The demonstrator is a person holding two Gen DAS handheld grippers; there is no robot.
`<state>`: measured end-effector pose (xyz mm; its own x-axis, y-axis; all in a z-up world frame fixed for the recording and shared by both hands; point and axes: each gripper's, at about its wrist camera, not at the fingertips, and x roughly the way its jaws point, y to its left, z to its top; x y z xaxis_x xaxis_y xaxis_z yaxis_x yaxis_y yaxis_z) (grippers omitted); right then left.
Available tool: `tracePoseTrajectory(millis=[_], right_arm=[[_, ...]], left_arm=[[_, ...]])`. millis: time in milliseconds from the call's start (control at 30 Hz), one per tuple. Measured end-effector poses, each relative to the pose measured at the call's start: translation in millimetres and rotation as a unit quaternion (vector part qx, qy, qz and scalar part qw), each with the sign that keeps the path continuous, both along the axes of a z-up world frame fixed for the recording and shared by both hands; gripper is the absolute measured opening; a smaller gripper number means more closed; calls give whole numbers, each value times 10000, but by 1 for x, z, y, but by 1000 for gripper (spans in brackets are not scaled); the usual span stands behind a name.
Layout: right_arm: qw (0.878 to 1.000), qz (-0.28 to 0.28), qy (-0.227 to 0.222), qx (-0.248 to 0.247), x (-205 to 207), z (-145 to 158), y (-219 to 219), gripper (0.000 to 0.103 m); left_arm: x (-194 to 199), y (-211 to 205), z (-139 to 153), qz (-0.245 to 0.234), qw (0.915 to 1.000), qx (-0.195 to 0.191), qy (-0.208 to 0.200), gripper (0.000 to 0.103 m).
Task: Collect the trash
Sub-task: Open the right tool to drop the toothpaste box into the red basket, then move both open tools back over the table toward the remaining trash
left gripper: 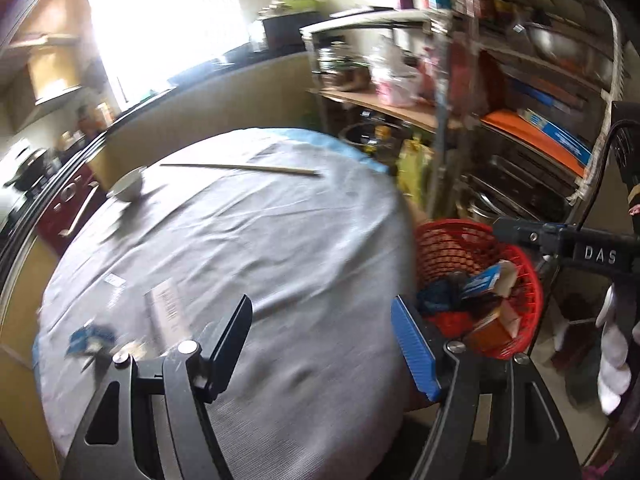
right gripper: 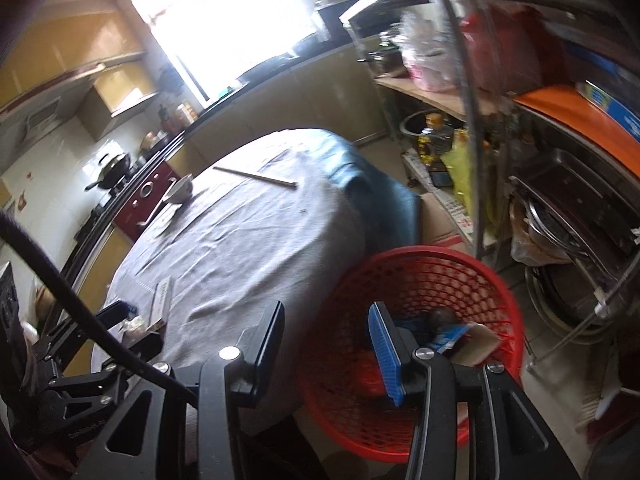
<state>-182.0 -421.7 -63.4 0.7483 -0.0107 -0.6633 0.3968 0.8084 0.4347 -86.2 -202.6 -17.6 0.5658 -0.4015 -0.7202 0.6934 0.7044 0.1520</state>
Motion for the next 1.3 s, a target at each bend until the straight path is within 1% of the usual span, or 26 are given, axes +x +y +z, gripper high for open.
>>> tracePoseTrajectory(millis=[100, 233, 400, 533, 633, 767, 967, 1133, 1300], right_arm=[[9995, 273, -26, -181, 15, 14, 24, 48], [9969, 668, -104, -406, 35, 32, 62, 48], [9901, 1249, -234, -594, 57, 50, 116, 48], [9822, 1706, -353, -706, 71, 59, 163, 48], [9774, 1884, -457, -847, 75, 65, 190, 49], [9730, 2025, -499, -991, 79, 71, 210, 49], [9699, 2167, -377, -1045, 89, 71, 230, 49], [9663, 2259, -239, -1212, 96, 67, 244, 49], [9670, 2209, -161, -1261, 105, 65, 247, 49]], left_arm=[[6, 35, 7, 376, 9992, -81, -75, 73], [13, 84, 17, 930, 9952, -239, -190, 73], [18, 136, 23, 1603, 9856, -525, -144, 73], [18, 163, 24, 2003, 9772, -687, -118, 73], [15, 180, 23, 2238, 9711, -830, -70, 73], [10, 196, 21, 2413, 9655, -976, -91, 73], [5, 215, 19, 2554, 9608, -1068, -116, 73], [5, 229, 20, 2660, 9567, -1177, -152, 73], [10, 237, 14, 2659, 9571, -1154, -59, 73]])
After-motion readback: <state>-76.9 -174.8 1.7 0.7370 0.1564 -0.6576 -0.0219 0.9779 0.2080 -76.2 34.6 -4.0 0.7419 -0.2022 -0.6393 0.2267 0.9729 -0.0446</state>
